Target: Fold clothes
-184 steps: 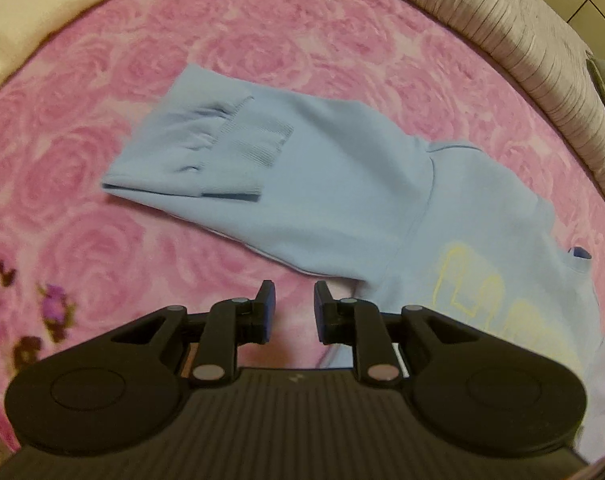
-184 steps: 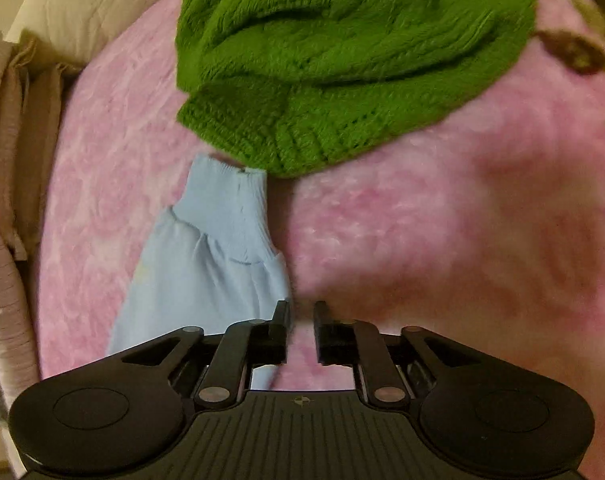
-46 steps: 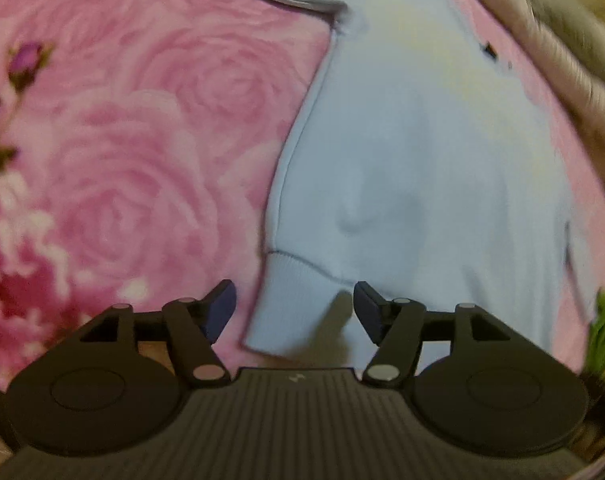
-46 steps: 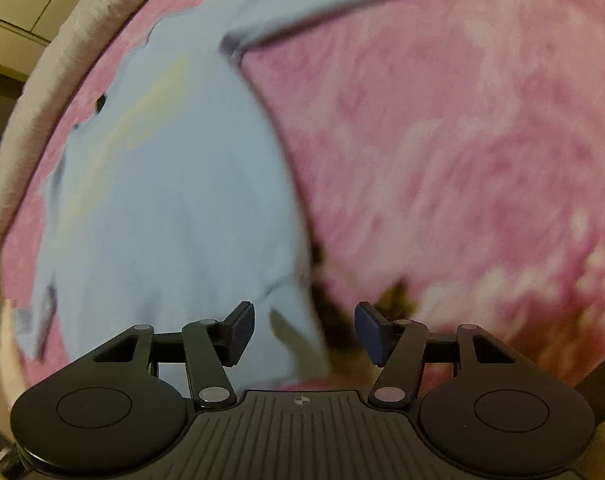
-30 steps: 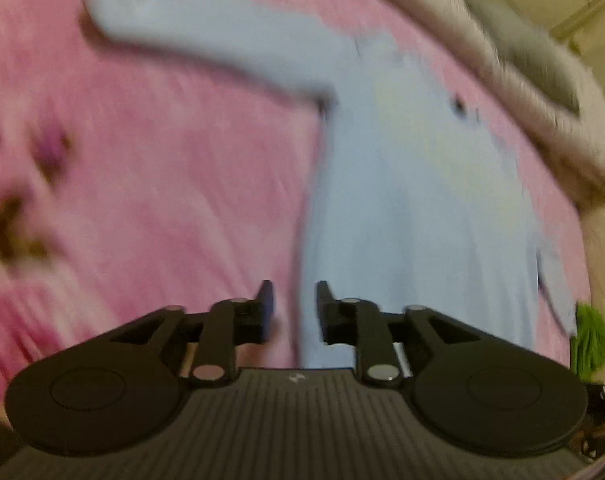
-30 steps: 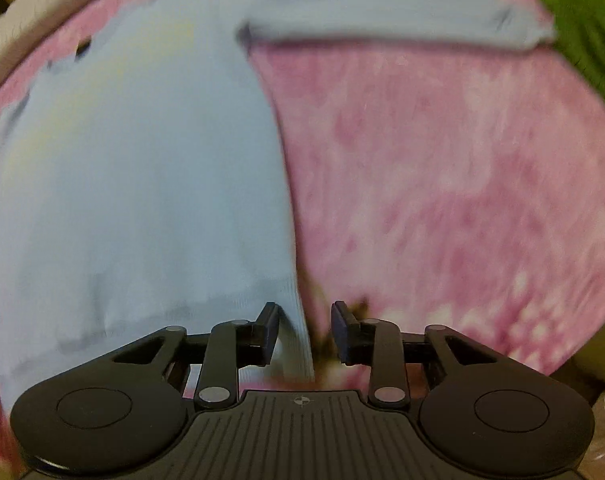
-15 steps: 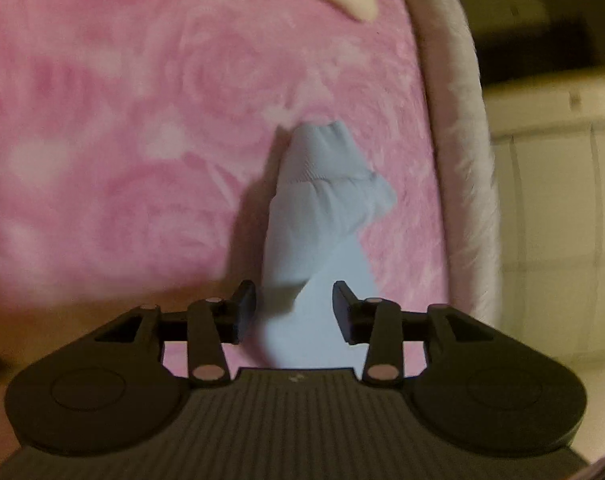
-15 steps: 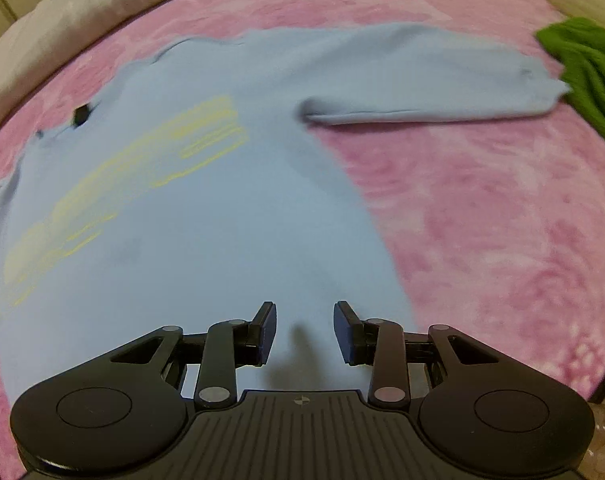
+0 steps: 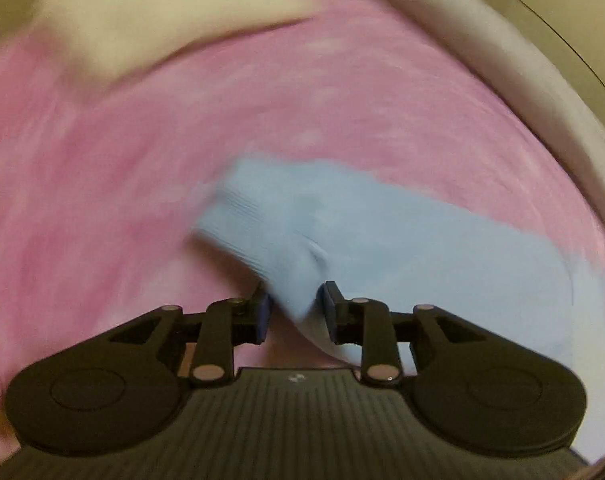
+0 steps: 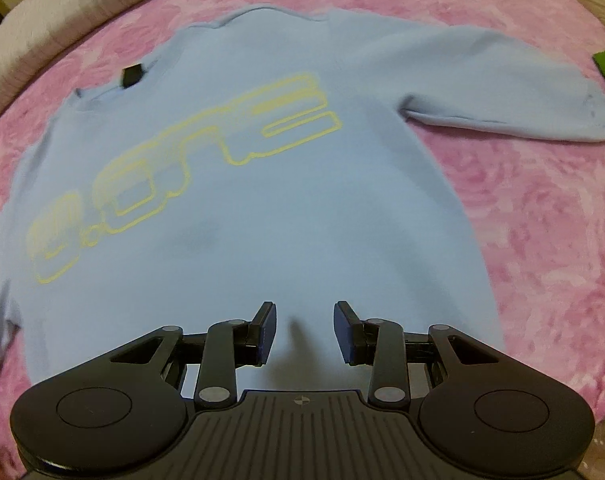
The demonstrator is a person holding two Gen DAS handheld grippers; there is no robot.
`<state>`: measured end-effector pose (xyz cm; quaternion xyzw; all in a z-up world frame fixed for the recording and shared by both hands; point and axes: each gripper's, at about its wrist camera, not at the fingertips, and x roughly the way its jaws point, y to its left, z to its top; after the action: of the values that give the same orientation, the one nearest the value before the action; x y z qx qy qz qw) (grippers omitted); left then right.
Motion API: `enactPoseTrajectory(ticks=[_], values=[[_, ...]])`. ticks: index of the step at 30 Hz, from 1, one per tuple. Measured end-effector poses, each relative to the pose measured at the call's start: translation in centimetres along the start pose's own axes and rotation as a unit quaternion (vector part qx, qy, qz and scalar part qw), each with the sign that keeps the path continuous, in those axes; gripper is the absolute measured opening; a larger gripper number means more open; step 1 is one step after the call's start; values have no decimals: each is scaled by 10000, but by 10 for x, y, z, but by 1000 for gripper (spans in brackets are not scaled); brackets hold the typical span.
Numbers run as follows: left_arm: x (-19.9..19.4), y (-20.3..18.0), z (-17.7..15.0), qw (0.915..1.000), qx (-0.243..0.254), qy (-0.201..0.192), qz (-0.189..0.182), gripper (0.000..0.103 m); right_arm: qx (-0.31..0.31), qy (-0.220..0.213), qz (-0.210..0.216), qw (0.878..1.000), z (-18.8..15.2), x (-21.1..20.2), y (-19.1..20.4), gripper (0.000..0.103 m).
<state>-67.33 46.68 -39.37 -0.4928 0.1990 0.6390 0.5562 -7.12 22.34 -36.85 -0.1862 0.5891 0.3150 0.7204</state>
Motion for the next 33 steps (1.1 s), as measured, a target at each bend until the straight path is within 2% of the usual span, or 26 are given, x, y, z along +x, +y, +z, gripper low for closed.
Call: enactPoseTrajectory(ticks=[2,3,5,8,12,13,16,19,22,24,26,28,30,33], values=[[-13,12,5,9986,-496,-191,-76,28,-155,-19,11,9999,-1,-2,3,36],[-20,13,7,9978,-572,-321,-50,28,-222,-12,-37,9997,-2,-3,3,36],[-30,-3,11,9972,-128,-674,308,23,-239,20,-109,9997,-4,-2,-1,36],[-31,-18,11,9954,374,-696,543,23,-14,73,-109,9999,-10,0,-15,36],[-31,-38,11,9883,1041,-723,853,23,179,187,-134,9996,-20,2,-40,36],[-35,-45,6,9875,1193,-638,804,23,248,173,-128,9995,-22,0,-49,36],[-50,-80,-42,9879,1546,-25,143,23,604,134,-98,9980,-27,-4,-84,36],[-52,-129,-95,9813,1830,492,-327,23,1059,48,-32,9944,-28,-10,-129,36],[-59,-174,-150,9740,1973,846,-718,23,1395,-92,-16,9902,-26,-16,-182,36],[-64,-198,-179,9706,2096,889,-779,23,1576,-289,36,9871,-21,-20,-222,36],[-69,-219,-204,9686,2178,893,-801,23,1959,-655,221,9782,-13,-25,-271,36],[-76,-230,-220,9718,2035,869,-817,23,2347,-1020,412,9658,-3,-30,-321,36],[-84,-238,-236,9758,1836,852,-823,23,2832,-1421,683,9460,10,-31,-367,36],[-98,-246,-254,9814,1561,796,-790,23,3503,-1988,1063,9091,35,-26,-427,36]])
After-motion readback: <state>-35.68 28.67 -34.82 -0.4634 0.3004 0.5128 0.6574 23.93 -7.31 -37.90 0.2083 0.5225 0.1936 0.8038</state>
